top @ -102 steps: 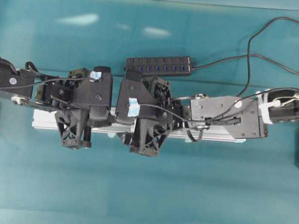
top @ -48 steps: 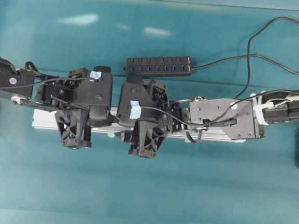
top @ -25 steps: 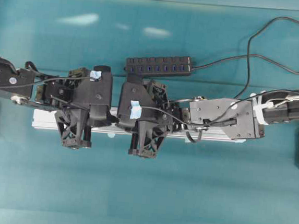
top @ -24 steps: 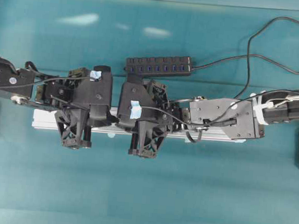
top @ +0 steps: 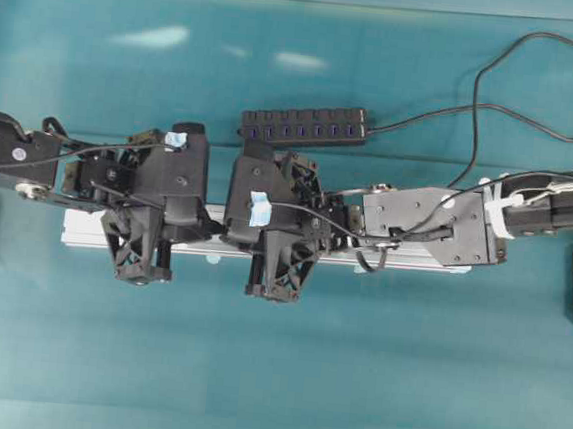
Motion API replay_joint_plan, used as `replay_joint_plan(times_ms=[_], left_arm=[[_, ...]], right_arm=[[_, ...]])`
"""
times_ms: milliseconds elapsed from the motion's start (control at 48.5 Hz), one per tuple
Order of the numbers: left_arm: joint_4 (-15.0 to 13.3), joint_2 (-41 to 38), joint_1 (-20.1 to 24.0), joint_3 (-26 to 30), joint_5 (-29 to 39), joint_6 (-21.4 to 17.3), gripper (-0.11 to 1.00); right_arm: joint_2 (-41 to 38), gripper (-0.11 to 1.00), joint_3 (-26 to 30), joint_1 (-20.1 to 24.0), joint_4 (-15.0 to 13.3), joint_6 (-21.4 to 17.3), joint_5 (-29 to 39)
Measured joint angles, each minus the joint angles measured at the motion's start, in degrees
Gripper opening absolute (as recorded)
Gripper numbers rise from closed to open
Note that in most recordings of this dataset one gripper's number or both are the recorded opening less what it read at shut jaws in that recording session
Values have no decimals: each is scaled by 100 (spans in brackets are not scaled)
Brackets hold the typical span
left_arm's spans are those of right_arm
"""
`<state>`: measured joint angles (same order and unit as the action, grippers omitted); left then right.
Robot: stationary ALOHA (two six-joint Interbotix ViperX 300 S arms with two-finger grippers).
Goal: Pass the USB cable through three rings with both arms.
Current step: 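Release the plug from the left gripper and move left arm away, then push the plug through the leftmost ring with the right gripper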
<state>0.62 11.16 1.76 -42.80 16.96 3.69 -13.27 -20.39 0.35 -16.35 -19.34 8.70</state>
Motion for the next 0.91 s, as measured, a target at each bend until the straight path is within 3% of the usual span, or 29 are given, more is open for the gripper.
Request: replay_joint_plan(times_ms=[206,289,475,908], left_arm=[[0,132,44,-193,35,483,81],[0,264,44,-360,79,677,96],[0,844,26,-738,123,826,91],[0,2259,35,-1222,554,826,90]], right_arm=[[-62,-7,132,18,-9,0,413],[-114,-7,237,18,0,53,703],[-255,-7,545,44,0,334,1230],[-791,-7,1310,62,0,378,2531]])
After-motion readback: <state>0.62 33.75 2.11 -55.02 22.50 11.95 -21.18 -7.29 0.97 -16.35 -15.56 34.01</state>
